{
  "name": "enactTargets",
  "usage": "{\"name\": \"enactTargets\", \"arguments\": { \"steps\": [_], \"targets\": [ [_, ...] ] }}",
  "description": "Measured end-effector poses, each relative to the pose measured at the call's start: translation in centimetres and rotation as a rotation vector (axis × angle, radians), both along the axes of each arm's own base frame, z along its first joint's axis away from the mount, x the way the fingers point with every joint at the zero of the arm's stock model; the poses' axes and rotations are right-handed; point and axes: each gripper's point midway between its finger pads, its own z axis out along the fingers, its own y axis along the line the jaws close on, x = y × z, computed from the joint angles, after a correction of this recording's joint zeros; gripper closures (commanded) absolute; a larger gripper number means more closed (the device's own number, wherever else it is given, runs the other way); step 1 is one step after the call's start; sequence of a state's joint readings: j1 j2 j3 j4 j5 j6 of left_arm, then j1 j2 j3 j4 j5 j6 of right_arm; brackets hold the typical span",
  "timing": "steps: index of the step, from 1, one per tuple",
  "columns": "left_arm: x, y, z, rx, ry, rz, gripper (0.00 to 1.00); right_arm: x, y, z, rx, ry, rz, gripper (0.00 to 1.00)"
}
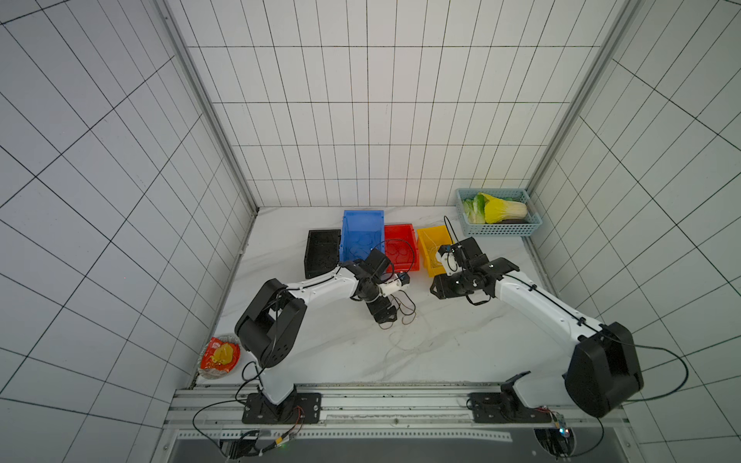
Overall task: Untangle and sort cables by color
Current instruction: Pick up the cable from the cable.
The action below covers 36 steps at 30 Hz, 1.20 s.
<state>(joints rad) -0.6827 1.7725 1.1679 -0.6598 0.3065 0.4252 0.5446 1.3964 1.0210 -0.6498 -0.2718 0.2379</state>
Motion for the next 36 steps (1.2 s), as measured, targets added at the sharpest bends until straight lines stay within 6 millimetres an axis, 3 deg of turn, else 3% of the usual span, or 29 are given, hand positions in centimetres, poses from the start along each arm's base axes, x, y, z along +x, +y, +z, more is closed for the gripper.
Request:
{"name": "enactTargets", "arguments": {
  "steps": [5, 10, 17, 19, 21, 23, 25, 31, 36],
  "targets": [
    [1.6, 1.4, 0.2, -0.023, 0.010, 0.061, 0.21, -2.4, 2.2, -1.1, 0.073, 0.119, 0.051, 0.50],
    [3.7, 3.6, 0.4, -0.063, 0.038, 0.151, 0.21, -4.3, 4.1, -4.0, 0.077, 0.266, 0.080, 0.51],
    [3.4, 3.3, 0.8, -0.119, 0.085, 0.155, 0.19, -4.8, 4.9, -6.7, 0.077, 0.371, 0.067, 0.59],
    [3.2, 3.2, 0.9, -0.130, 0.097, 0.152, 0.19, -4.8, 5.3, -7.0, 0.090, 0.380, 0.072, 0.67],
    [3.1, 3.2, 0.9, -0.140, 0.105, 0.152, 0.19, -4.9, 5.6, -7.4, 0.096, 0.395, 0.074, 0.84],
    [3.1, 3.2, 1.0, -0.150, 0.110, 0.153, 0.19, -5.1, 5.9, -7.9, 0.098, 0.413, 0.085, 0.88],
    [3.2, 3.3, 1.2, -0.159, 0.113, 0.155, 0.18, -5.4, 6.0, -8.1, 0.095, 0.423, 0.090, 0.99],
    [3.7, 3.9, 1.8, -0.180, 0.110, 0.170, 0.16, -5.8, 6.4, -6.6, 0.119, 0.388, 0.136, 1.00],
    [4.1, 4.8, 2.4, -0.199, 0.110, 0.182, 0.15, -6.5, 7.3, -1.3, 0.185, 0.237, 0.237, 1.00]
  ]
}}
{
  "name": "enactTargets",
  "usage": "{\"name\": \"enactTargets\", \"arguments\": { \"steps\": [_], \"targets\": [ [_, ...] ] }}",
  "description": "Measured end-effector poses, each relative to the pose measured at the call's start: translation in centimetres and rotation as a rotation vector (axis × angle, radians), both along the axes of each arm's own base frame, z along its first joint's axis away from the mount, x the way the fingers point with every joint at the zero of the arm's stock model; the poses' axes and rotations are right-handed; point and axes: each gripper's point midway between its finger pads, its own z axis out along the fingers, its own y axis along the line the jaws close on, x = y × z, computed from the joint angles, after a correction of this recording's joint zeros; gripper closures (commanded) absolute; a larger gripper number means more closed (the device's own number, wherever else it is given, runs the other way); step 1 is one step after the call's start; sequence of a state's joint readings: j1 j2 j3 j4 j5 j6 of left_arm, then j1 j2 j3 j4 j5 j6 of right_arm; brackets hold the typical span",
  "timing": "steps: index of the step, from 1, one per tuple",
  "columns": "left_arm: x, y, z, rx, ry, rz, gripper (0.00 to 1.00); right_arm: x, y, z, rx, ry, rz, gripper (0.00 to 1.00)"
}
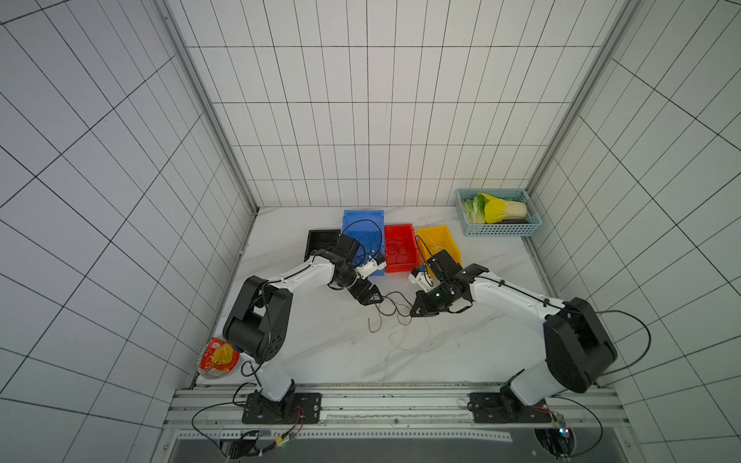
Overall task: Untangle and sort cables by color
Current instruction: Pick up the cable from the cable.
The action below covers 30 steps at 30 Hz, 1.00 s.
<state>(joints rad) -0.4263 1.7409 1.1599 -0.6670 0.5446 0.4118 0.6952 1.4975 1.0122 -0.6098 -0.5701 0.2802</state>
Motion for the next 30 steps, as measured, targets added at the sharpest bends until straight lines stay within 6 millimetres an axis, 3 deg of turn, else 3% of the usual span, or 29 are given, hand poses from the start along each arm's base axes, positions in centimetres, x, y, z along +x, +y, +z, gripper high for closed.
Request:
{"name": "enactTargets", "arguments": {
  "steps": [7, 13, 19, 23, 30],
  "targets": [
    [0.5, 2.2, 2.7, -0.074, -0.014, 0.024, 0.14, 2.2, -0.6, 8.1, 0.021, -0.315, 0.019, 1.00],
    [-0.4, 2.9, 5.1, -0.149, -0.039, -0.018, 0.13, 4.9, -2.5, 12.8, -0.047, -0.576, -0.022, 1.00],
    [-1.6, 2.6, 5.2, -0.178, -0.017, -0.057, 0.13, 8.2, -3.8, 16.5, -0.085, -0.807, -0.119, 1.00],
    [-1.7, 2.6, 5.2, -0.179, -0.016, -0.062, 0.13, 11.4, -3.8, 16.0, -0.131, -0.831, -0.191, 1.00],
    [-1.7, 2.6, 5.1, -0.175, -0.011, -0.062, 0.12, 18.2, -3.2, 11.7, -0.224, -0.756, -0.315, 1.00]
  ]
}}
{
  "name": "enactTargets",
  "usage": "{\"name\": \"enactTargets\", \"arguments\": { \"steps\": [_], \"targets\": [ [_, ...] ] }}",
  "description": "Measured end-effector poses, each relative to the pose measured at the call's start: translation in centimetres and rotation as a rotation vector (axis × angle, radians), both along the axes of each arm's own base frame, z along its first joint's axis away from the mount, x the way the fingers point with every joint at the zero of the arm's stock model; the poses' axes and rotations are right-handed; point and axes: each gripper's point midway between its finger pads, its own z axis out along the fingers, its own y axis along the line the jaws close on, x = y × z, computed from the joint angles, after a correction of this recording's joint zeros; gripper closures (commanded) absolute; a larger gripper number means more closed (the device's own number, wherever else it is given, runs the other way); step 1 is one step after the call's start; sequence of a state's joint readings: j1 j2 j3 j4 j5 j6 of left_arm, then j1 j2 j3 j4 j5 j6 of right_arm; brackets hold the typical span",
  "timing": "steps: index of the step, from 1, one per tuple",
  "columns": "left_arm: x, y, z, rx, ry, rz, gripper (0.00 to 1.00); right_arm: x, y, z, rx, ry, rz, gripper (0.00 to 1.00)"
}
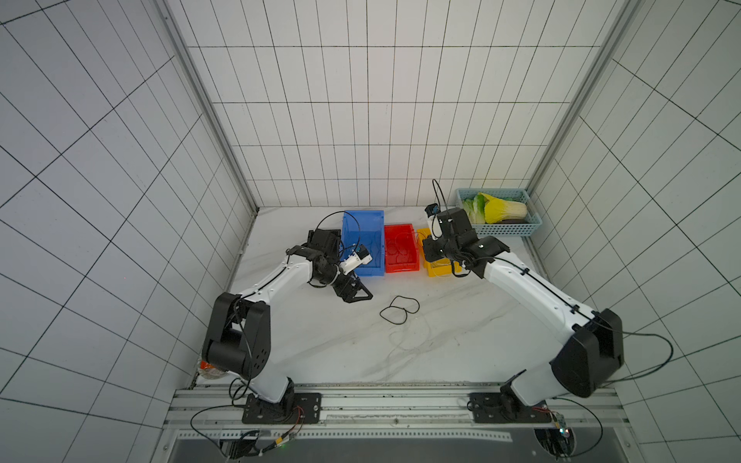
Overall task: Untangle and sort cables by color
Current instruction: Pick up the cable from the cable, then place the cable in the bin.
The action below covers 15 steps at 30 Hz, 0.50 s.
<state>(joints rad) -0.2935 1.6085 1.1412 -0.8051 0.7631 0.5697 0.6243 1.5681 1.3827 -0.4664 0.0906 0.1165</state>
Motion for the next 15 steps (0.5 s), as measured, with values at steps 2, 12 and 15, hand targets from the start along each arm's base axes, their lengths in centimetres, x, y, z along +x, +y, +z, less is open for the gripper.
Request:
{"name": "enactTargets", "arguments": {
  "steps": [2, 12, 15],
  "targets": [
    [0.0, 0.0, 0.0, 0.001, 0.000, 0.000, 0.12, 1.8, 0.3, -0.9, 0.002, 0.015, -0.039, 1.00],
    [0.1, 0.1, -0.4, 0.009, 0.004, 0.000, 0.12, 8.0, 3.5, -4.2, 0.042, 0.060, -0.131, 1.00],
    [0.0, 0.1, -0.5, 0.011, 0.009, -0.001, 0.12, 8.6, 4.3, -5.9, 0.037, 0.089, -0.140, 1.00]
  ]
}}
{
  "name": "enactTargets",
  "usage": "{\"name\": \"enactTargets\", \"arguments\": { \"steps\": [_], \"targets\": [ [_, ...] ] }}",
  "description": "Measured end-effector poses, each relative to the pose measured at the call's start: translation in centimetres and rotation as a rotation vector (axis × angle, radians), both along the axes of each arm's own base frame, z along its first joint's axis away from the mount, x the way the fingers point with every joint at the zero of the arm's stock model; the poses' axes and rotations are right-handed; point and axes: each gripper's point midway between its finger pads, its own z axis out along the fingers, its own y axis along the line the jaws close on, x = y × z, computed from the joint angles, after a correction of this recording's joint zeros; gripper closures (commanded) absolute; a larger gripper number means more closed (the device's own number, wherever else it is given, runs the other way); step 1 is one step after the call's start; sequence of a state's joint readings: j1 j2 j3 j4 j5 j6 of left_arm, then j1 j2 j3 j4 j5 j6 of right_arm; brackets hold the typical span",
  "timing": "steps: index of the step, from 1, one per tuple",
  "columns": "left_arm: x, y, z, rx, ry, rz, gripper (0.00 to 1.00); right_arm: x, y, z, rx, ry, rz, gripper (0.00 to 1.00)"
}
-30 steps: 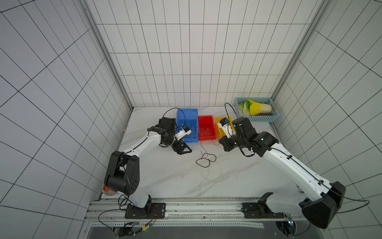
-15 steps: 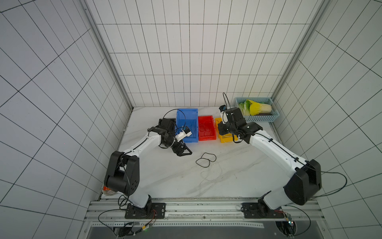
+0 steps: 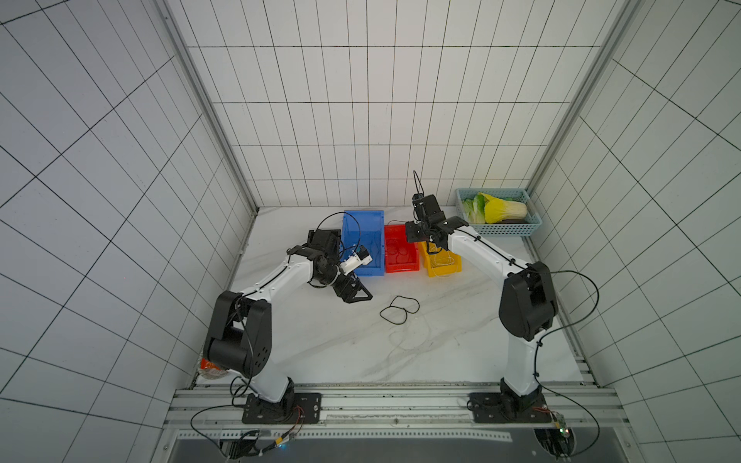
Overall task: Untangle and sort cables by color
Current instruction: Place the cable in the bin.
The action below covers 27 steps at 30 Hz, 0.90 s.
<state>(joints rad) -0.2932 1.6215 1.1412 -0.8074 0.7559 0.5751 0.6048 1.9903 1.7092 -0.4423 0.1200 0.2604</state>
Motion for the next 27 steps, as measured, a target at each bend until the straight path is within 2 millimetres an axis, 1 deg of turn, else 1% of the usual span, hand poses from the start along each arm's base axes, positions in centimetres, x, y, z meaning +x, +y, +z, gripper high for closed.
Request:
{"name": "enactTargets", "arguments": {
  "steps": [2, 4, 7, 9, 10, 12, 15, 18, 20, 22, 23, 24, 26, 27],
  "targets": [
    [0.0, 0.0, 0.0, 0.000, 0.000, -0.001, 0.12, 0.1, 0.6, -1.2, -0.004, 0.022, 0.002, 0.98],
    [0.0, 0.0, 0.0, 0.001, 0.001, -0.001, 0.12, 0.0, 0.9, -2.3, -0.011, 0.043, 0.003, 0.88],
    [0.0, 0.0, 0.0, 0.002, 0.000, -0.001, 0.12, -0.4, 0.8, -3.9, -0.030, 0.085, 0.002, 0.71],
    [0.0, 0.1, -0.1, 0.004, 0.000, 0.000, 0.12, -0.8, 0.8, -4.4, -0.041, 0.106, 0.006, 0.65],
    [0.0, 0.1, -0.1, 0.004, 0.000, 0.000, 0.12, -1.0, 0.8, -4.5, -0.045, 0.112, 0.011, 0.63],
    [-0.1, 0.1, -0.1, 0.005, 0.002, -0.001, 0.12, -1.4, 0.7, -3.9, -0.044, 0.118, 0.018, 0.61],
    [-0.2, 0.2, -0.2, 0.011, 0.002, -0.007, 0.12, -2.6, 0.0, -1.3, -0.029, 0.094, 0.032, 0.59],
    [-0.4, 0.3, -0.4, 0.025, 0.008, -0.011, 0.12, -5.2, -1.4, 2.9, 0.005, 0.047, 0.061, 0.56],
    [-0.5, 0.4, -0.6, 0.033, 0.013, -0.013, 0.12, -7.6, -2.3, 5.7, 0.031, 0.003, 0.106, 0.52],
    [-0.5, 0.5, -0.8, 0.038, 0.018, -0.014, 0.12, -9.8, -3.3, 6.8, 0.043, -0.015, 0.144, 0.50],
    [-0.6, 0.5, -0.9, 0.040, 0.021, -0.016, 0.12, -11.1, -3.6, 6.7, 0.045, -0.006, 0.167, 0.49],
    [-0.6, 0.4, -0.9, 0.041, 0.023, -0.017, 0.12, -12.1, -3.9, 6.1, 0.044, 0.014, 0.184, 0.49],
    [-0.7, 0.2, -1.1, 0.044, 0.024, -0.024, 0.12, -14.3, -4.1, 3.4, 0.034, 0.099, 0.223, 0.48],
    [-0.8, 0.0, -1.2, 0.045, 0.025, -0.033, 0.12, -15.6, -4.3, 1.2, 0.019, 0.165, 0.242, 0.47]
  ]
}}
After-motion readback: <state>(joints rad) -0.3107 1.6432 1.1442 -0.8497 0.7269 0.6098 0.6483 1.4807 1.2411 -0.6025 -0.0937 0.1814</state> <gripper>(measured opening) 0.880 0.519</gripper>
